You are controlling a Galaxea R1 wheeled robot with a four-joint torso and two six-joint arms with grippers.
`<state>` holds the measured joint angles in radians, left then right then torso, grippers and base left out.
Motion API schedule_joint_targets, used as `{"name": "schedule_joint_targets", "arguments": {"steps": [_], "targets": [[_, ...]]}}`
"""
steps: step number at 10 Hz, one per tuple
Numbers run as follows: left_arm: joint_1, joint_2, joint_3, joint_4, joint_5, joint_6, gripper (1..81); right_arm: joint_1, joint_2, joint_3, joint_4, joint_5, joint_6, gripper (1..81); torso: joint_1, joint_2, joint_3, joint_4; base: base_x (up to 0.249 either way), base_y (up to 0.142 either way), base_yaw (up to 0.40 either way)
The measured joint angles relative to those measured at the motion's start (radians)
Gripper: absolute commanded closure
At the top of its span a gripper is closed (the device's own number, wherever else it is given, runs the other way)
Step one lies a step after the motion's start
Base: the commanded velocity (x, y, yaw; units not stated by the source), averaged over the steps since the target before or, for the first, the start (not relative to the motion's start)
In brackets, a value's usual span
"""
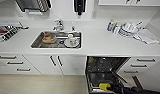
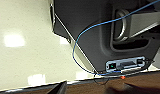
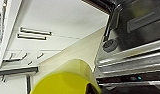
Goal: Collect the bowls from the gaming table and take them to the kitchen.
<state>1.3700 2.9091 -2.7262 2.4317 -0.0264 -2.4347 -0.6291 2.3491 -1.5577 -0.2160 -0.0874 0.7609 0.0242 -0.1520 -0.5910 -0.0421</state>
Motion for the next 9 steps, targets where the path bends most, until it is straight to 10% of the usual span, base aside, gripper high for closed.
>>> {"name": "schedule_joint_targets", "arguments": {"steps": [9], "targets": [[0.034,0.058,-0.143,-0.001,-0.002,-0.003,1.0,0.068,0.257,-0.346,0.014,-0.115,0.000,81.1,0.000,0.000,0.000,0.000,0.000,0.000,0.000]]}}
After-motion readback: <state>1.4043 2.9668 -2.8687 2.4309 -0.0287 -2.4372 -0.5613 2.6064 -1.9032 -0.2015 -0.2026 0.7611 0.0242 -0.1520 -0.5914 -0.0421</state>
